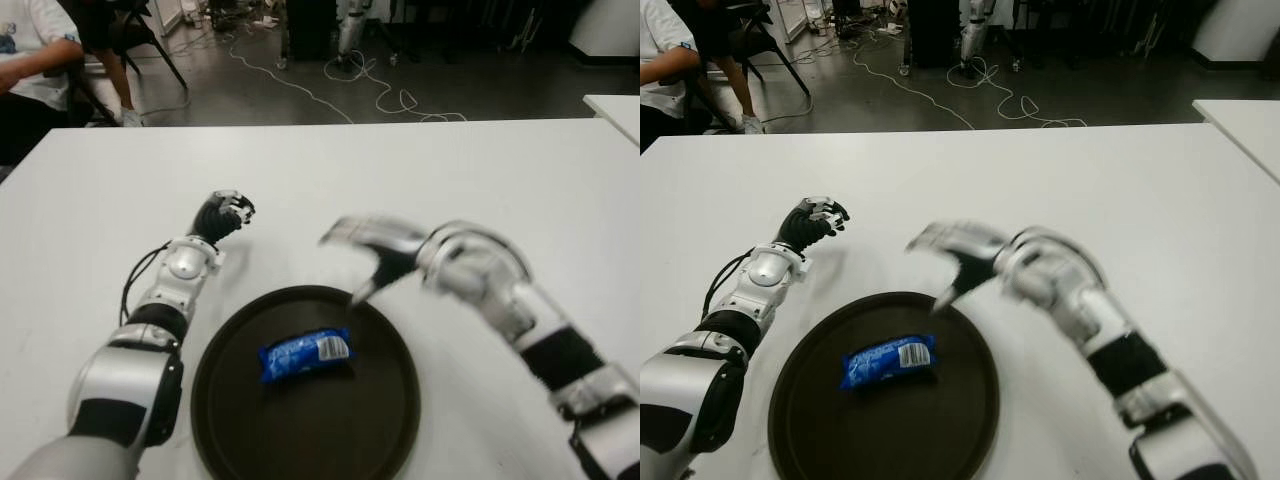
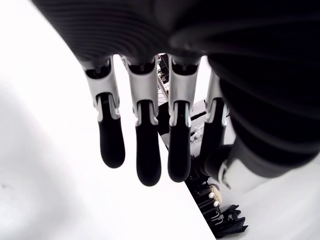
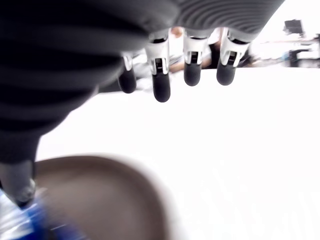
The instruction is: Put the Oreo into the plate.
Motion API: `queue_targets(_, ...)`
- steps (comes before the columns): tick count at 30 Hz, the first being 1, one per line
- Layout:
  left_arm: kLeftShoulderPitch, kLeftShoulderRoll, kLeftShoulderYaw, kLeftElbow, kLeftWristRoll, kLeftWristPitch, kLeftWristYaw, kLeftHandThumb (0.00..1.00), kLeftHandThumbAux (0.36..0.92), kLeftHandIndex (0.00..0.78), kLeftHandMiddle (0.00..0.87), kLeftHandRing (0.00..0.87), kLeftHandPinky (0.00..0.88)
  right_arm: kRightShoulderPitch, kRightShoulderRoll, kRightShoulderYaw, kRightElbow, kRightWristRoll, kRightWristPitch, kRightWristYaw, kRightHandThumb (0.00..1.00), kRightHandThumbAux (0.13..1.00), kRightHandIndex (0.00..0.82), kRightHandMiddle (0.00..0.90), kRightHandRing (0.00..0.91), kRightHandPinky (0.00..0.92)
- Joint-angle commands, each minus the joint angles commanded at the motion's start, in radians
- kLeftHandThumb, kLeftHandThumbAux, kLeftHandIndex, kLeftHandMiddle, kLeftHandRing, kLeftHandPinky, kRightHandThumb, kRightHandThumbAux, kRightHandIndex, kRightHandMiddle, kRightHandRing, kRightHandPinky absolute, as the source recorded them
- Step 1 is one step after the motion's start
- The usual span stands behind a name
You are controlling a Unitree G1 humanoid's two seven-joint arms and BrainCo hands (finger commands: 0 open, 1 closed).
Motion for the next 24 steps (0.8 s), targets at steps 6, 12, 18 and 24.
queue_targets(6,-0.002,0.003,-0.008,0.0,0.01,0.014,0.01,0.941,0.656,0.494,0.431,0.434,0.388,-0.048,0.001,-0.047,0.137,0.013,-0.03,-0.13,0.0,0.503,0.003,0.019,0.0,0.0)
queue_targets(12,-0.002,0.0,0.002,-0.001,-0.004,0.021,-0.009,0.942,0.655,0.497,0.435,0.431,0.393,-0.112,0.012,-0.097,0.355,0.057,-0.075,-0.28,0.0,0.531,0.038,0.061,0.035,0.02)
queue_targets(18,-0.001,0.002,0.003,-0.002,-0.007,0.012,-0.028,0.943,0.654,0.494,0.436,0.44,0.4,-0.161,0.055,-0.144,0.545,0.122,-0.075,-0.376,0.0,0.632,0.096,0.138,0.117,0.094)
queue_targets(24,0.0,0.002,0.002,-0.002,-0.005,0.009,-0.027,0.942,0.654,0.485,0.43,0.451,0.4,-0.211,0.141,-0.245,0.827,0.248,-0.089,-0.457,0.0,0.702,0.167,0.228,0.23,0.235)
